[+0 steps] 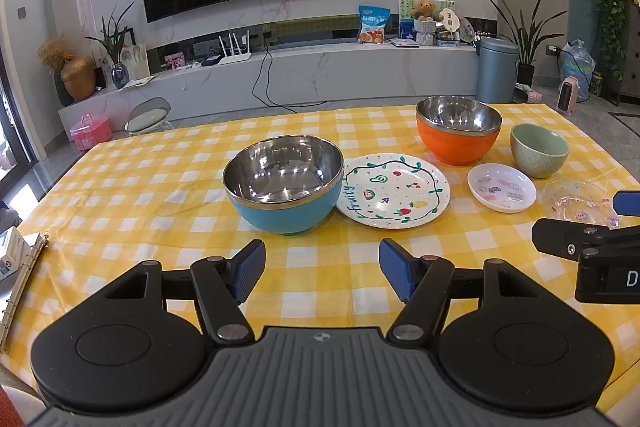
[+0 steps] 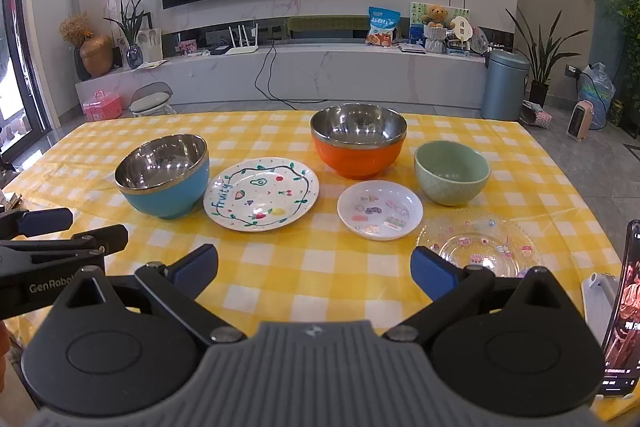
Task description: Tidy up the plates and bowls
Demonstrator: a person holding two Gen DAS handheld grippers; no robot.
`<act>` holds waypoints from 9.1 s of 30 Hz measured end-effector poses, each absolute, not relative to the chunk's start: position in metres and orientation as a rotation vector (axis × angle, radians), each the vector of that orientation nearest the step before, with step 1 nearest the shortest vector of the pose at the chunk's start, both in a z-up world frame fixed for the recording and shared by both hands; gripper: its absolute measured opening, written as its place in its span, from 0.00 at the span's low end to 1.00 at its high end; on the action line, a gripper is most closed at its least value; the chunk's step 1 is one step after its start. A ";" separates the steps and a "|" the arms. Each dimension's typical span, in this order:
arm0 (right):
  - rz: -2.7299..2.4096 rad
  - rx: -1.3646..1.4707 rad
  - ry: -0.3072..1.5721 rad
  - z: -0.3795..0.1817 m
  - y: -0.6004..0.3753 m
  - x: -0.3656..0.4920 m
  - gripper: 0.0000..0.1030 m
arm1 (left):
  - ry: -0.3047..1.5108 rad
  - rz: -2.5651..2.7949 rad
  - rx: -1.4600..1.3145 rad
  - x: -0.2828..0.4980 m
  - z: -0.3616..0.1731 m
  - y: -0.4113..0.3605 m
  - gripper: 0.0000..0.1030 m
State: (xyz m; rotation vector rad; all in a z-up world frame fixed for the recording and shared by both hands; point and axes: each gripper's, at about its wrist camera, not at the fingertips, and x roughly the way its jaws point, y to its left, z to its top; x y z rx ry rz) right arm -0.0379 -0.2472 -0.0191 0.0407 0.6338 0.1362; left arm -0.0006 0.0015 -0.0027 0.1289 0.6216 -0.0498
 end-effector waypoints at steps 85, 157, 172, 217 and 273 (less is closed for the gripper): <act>0.138 0.091 0.701 -0.021 -0.245 -0.024 0.97 | 0.688 -0.094 0.022 0.017 0.027 0.020 0.74; 0.361 0.343 0.953 -0.039 -0.157 0.103 0.16 | 0.963 -0.037 -0.139 0.137 0.009 0.100 0.10; 0.488 0.385 1.047 -0.027 -0.181 0.047 0.16 | 1.019 0.032 -0.229 0.065 0.016 0.101 0.10; 0.512 0.371 1.163 -0.055 -0.176 0.034 0.38 | 1.101 0.137 -0.102 0.051 -0.007 0.084 0.51; -0.041 0.378 0.804 -0.033 -0.342 0.180 0.56 | 0.870 -0.261 -0.052 0.234 0.012 -0.090 0.52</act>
